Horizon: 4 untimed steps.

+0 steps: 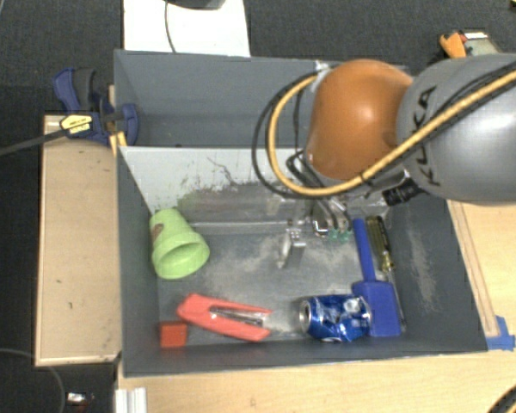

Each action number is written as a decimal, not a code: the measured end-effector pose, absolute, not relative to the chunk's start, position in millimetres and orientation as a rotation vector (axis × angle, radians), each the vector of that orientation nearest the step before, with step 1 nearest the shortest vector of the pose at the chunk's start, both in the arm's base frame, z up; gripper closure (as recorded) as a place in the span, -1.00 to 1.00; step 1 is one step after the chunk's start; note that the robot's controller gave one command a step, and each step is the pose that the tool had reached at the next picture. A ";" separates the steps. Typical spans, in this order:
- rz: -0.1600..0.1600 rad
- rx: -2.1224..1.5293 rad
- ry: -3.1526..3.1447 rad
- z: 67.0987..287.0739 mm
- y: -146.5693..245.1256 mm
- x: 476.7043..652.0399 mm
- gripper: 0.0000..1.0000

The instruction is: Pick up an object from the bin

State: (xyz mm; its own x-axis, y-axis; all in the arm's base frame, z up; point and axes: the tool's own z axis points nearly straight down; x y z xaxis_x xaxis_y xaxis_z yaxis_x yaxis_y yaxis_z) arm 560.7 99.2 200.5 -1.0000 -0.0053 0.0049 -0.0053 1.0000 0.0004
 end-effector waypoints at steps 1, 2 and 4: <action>-0.002 0.003 -3.145 204.9 98.6 562.5 -1.00; -0.002 0.420 -3.122 144.6 51.5 539.4 -1.00; -0.002 0.571 -3.089 130.0 -16.3 492.9 -1.00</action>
Offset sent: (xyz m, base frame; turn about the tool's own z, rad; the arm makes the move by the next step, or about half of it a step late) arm -0.0508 -0.1083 -0.1305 -0.5552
